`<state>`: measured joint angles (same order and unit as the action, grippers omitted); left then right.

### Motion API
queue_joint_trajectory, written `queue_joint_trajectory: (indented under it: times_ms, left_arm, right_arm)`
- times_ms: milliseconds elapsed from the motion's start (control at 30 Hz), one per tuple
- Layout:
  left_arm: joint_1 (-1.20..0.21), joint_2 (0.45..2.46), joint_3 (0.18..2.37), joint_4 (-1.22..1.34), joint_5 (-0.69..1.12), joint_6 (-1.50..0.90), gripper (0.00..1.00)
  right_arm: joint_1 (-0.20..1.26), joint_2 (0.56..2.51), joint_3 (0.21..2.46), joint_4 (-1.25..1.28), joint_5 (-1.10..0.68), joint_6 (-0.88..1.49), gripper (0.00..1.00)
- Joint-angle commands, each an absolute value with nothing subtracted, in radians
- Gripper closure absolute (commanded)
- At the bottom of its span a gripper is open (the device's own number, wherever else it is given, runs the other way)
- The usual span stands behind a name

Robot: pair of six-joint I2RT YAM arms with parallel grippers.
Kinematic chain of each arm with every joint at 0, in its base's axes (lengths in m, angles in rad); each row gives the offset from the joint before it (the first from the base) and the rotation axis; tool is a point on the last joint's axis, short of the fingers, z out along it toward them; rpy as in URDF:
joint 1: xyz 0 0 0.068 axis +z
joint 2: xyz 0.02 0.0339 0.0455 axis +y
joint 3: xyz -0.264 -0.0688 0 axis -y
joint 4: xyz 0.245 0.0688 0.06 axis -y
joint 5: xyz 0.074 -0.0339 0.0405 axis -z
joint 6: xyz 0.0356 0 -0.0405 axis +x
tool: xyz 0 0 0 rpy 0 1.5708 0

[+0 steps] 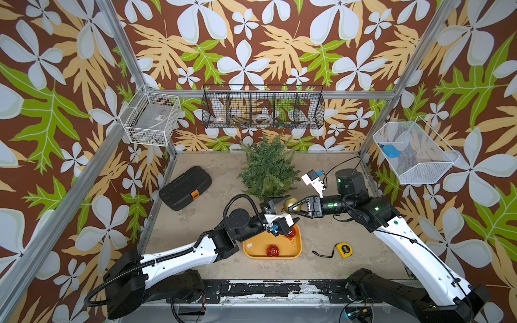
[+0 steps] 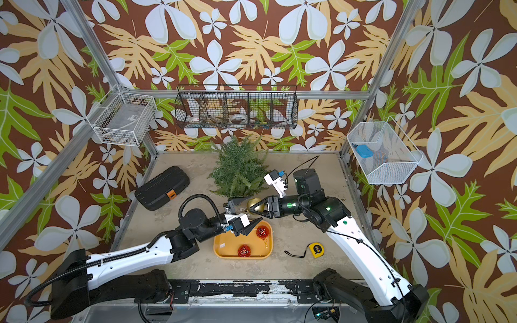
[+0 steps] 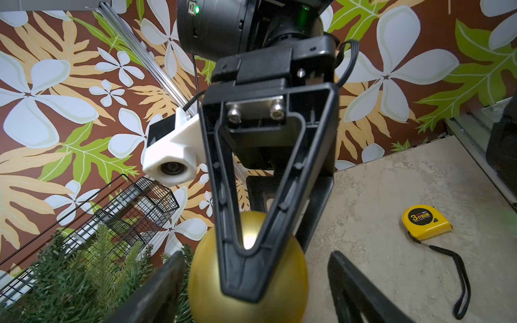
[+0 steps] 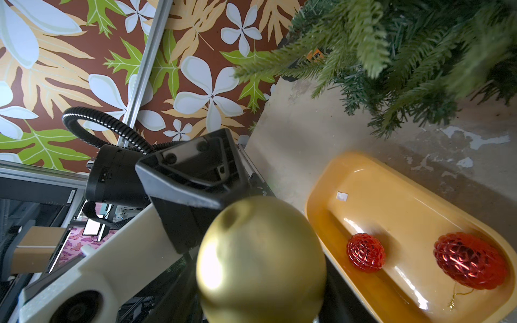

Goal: Decorate the small christmas tree with ornaments
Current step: Pick up an ornament from the container, then hang an ornament on the christmas tree.

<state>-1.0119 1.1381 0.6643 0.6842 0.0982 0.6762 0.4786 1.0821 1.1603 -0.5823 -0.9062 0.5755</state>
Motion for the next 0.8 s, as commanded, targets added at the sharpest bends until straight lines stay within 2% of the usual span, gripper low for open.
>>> queue_joint_trajectory:
  times_ms: [0, 167, 533, 767]
  left_arm:
    - [-1.013, 1.104, 0.633, 0.764, 0.083, 0.625, 0.13]
    - [-1.011, 0.995, 0.571, 0.781, 0.04, 0.539, 0.09]
    - [-1.004, 0.845, 0.672, 0.391, -0.053, 0.408, 0.06]
    - [-0.857, 0.828, 0.75, 0.273, 0.017, 0.314, 0.06]
  right_arm:
    - [0.479, 1.074, 1.183, -0.564, -0.873, 0.551, 0.49]
    - [0.433, 1.084, 1.21, -0.578, -0.868, 0.524, 0.5]
    - [0.232, 1.158, 1.361, -0.547, -0.973, 0.487, 0.5]
    - [0.207, 1.277, 1.536, -0.576, -0.942, 0.437, 0.5]
